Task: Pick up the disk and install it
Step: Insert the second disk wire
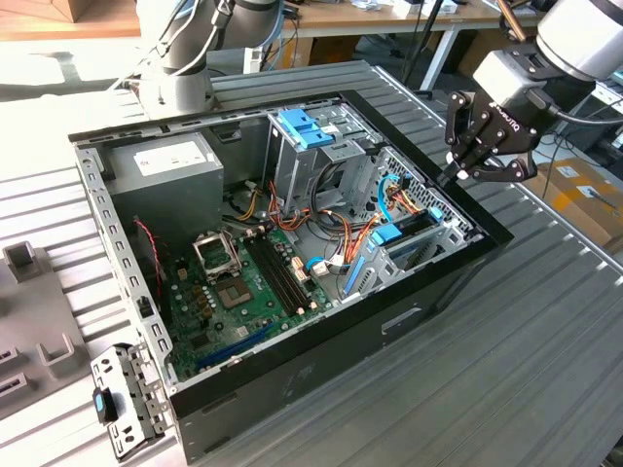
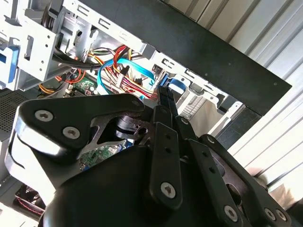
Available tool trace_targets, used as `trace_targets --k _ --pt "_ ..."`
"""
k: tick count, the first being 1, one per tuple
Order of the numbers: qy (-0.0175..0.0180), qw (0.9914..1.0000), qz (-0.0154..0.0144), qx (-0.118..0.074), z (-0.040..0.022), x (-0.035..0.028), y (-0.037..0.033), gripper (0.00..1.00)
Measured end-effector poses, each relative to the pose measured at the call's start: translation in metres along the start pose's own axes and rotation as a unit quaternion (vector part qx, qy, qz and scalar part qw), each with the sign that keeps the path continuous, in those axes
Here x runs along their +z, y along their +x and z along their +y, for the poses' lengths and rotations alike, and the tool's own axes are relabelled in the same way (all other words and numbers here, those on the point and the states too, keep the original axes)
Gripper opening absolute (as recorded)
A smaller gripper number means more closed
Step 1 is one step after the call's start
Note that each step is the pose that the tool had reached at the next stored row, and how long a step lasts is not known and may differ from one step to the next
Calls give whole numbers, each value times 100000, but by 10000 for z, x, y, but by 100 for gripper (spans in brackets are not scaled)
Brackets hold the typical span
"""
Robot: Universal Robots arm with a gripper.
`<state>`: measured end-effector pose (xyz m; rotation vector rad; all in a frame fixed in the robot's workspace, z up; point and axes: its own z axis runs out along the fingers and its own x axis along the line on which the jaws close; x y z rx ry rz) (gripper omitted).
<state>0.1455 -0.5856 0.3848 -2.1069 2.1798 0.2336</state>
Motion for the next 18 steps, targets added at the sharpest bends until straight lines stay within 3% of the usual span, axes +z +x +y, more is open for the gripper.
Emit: trace_targets --k 8,13,18 --pt "0 100000 -5 0 0 -1 0 11" --pt "0 100000 -4 -1 0 -2 0 30" --pt "0 100000 -15 1 1 -24 -5 30"
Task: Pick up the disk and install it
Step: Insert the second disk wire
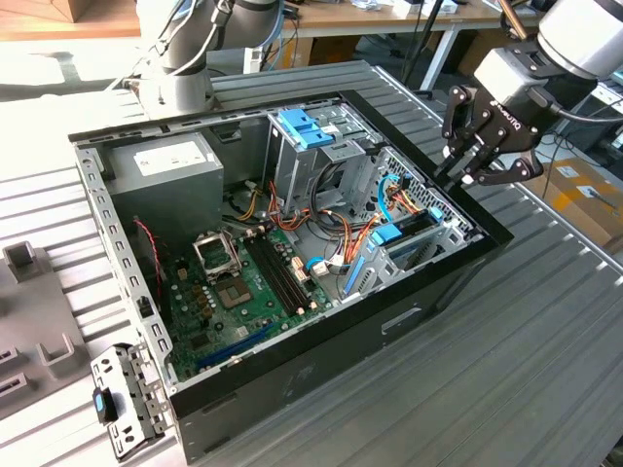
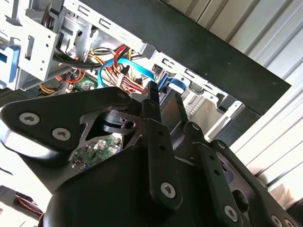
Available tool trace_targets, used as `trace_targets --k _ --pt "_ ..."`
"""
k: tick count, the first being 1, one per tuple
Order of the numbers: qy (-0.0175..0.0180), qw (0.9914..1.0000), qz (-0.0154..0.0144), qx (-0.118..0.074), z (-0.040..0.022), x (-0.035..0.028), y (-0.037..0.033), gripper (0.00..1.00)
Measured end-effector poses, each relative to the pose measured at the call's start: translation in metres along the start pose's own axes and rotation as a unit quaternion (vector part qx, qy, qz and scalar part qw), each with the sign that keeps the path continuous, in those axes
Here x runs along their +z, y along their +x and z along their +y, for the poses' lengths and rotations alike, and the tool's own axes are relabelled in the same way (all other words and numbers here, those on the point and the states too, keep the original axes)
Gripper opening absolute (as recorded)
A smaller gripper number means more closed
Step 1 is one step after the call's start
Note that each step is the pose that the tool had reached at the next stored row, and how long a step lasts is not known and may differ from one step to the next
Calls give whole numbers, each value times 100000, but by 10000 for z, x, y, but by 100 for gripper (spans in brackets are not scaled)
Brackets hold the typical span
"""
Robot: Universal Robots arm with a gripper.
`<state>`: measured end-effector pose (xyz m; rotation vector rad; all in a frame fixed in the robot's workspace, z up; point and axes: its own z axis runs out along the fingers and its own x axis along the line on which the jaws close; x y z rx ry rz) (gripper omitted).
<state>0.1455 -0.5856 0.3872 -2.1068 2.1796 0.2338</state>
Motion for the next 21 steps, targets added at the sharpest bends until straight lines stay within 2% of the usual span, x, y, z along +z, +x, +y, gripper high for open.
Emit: trace_targets --k 2,6,9,15,17,21 --pt "-3 100000 -100 -3 18 -12 -3 30" --pt "-2 100000 -93 -3 114 -6 -6 30" --pt "-1 100000 -99 9 195 22 -71 30" --pt "2 100000 -92 29 270 113 -201 30" --pt "7 100000 -81 38 304 143 -222 30" --pt "2 100000 -81 26 326 200 -234 30"
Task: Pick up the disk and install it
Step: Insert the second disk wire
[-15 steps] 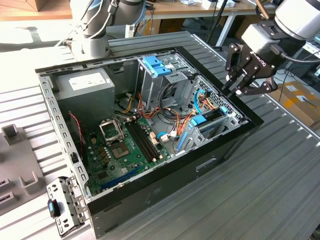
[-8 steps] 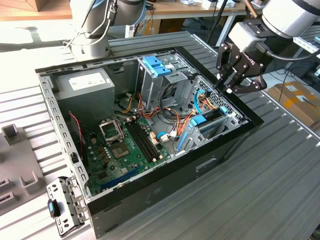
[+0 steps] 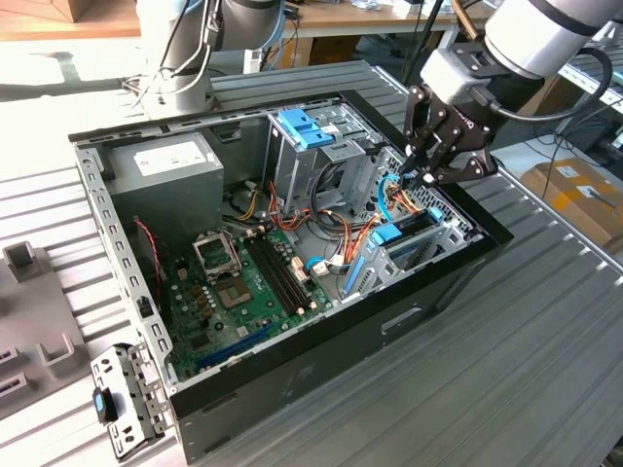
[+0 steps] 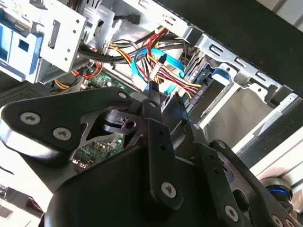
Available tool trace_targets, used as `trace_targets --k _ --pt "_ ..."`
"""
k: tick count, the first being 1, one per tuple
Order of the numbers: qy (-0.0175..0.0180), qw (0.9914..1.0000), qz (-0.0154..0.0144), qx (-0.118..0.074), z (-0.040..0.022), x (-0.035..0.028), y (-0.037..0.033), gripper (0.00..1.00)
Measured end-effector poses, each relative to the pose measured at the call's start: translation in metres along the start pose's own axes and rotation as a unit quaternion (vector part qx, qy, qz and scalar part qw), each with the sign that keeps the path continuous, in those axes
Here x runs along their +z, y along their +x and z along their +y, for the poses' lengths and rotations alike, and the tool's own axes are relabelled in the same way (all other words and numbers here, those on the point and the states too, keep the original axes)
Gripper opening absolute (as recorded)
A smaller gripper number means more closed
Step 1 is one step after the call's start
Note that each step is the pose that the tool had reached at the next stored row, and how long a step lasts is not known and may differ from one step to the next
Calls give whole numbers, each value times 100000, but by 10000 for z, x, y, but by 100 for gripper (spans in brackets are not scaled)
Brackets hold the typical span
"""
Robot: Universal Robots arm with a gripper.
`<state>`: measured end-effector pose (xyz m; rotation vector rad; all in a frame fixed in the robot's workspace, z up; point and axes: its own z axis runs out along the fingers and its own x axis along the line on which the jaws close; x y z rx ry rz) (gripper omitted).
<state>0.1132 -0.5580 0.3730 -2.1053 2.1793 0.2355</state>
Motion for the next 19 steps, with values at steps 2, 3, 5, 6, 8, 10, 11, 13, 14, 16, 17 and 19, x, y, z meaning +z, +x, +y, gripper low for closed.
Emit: trace_targets --k 2,3,5,6,8,10,11,13,14,16,17,19 --pt "-1 100000 20 9 1 34 1 30" --pt "1 100000 15 10 2 52 5 30" --pt "0 100000 16 11 2 52 5 30" --pt "2 100000 13 10 2 53 5 30" --pt "1 100000 14 12 2 53 5 29" --pt "1 100000 14 12 2 54 5 16" --pt "0 100000 15 12 2 54 5 11" --pt "0 100000 14 11 2 54 5 11" --pt "1 100000 12 12 2 54 5 11" --pt "0 100000 14 11 2 55 5 11" --pt "1 100000 13 11 2 55 5 11" --pt "1 100000 14 13 2 55 5 11"
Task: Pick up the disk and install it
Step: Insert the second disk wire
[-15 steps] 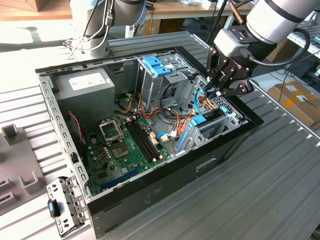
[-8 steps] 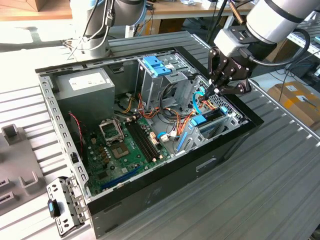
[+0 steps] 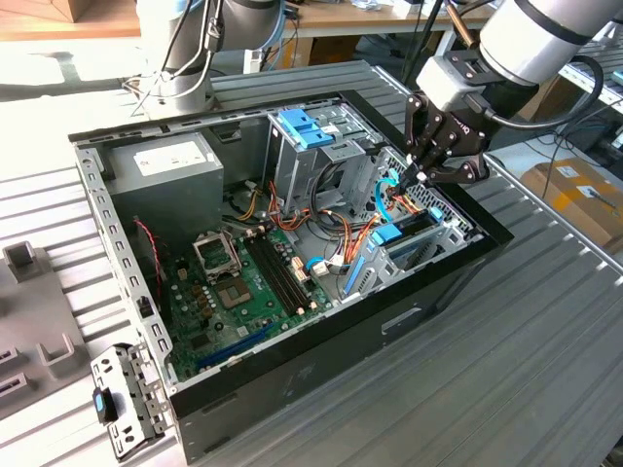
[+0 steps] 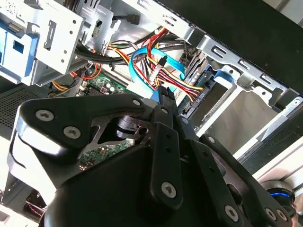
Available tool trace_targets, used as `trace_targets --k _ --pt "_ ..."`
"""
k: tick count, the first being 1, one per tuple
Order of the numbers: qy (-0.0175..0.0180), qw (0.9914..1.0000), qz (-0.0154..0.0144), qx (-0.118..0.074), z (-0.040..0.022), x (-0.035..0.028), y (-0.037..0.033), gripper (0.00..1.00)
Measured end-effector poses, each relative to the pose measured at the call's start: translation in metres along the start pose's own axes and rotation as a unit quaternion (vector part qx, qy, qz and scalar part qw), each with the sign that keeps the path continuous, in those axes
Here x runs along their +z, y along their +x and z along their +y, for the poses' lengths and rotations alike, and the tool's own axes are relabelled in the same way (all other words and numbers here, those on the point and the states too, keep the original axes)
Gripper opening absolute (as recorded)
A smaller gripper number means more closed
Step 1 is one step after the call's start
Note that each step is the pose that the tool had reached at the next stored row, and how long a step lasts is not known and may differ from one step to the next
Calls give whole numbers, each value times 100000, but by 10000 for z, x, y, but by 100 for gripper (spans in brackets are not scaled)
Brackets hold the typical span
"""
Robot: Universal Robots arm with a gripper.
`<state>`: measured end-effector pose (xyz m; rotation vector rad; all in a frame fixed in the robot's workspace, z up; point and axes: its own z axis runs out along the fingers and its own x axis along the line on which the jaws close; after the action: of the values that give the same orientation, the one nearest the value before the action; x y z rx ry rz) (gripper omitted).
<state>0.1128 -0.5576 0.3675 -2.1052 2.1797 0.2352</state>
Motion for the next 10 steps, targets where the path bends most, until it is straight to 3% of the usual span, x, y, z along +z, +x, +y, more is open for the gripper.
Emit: trace_targets --k 1,3,10 --pt "-1 100000 -1 -2 0 0 0 12" --pt "-1 100000 0 -2 0 1 0 24" --pt "0 100000 -16 -1 25 12 3 24"
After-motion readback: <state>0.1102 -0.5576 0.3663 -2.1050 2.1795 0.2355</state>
